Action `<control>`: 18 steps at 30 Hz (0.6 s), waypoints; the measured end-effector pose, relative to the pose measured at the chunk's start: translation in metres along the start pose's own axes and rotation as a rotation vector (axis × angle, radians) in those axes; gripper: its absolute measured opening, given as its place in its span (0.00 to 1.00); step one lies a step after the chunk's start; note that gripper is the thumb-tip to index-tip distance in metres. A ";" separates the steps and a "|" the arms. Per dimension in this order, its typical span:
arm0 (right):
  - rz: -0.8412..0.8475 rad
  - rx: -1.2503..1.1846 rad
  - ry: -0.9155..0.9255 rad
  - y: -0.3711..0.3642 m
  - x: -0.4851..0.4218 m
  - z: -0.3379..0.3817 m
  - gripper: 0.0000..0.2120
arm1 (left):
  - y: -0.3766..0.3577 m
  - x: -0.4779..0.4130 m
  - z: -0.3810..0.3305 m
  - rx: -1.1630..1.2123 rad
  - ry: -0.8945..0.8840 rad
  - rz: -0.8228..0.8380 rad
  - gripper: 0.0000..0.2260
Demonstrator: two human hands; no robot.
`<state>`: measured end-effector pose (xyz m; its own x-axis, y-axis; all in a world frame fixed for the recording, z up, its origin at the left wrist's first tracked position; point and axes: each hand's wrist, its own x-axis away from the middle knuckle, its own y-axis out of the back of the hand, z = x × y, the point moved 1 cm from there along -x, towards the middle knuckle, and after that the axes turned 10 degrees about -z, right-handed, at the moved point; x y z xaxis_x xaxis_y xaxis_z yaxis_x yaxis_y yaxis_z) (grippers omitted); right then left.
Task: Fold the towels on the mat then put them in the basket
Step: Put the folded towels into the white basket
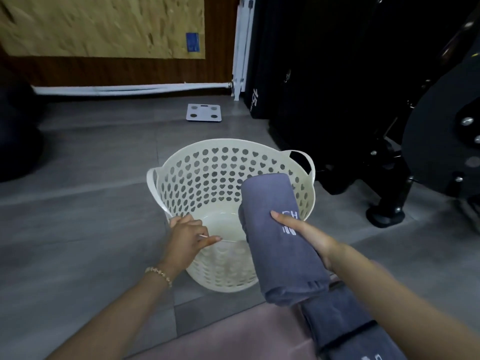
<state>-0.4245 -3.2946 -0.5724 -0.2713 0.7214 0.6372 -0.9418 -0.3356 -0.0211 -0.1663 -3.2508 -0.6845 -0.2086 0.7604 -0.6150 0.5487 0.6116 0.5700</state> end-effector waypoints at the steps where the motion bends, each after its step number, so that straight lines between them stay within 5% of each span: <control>1: 0.025 0.024 -0.017 -0.005 0.010 -0.004 0.22 | 0.012 0.013 -0.004 -0.004 0.009 0.001 0.31; 13: 0.193 0.258 -0.028 -0.056 0.126 -0.066 0.20 | 0.140 0.165 -0.059 -0.084 0.099 -0.030 0.24; 18: 0.286 0.307 -0.027 -0.072 0.148 -0.075 0.20 | 0.168 0.207 -0.068 -0.147 0.201 0.037 0.29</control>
<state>-0.4118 -3.1184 -0.5340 -0.5039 0.5584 0.6589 -0.7256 -0.6876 0.0278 -0.1724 -2.9756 -0.6784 -0.3558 0.8020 -0.4797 0.4384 0.5966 0.6722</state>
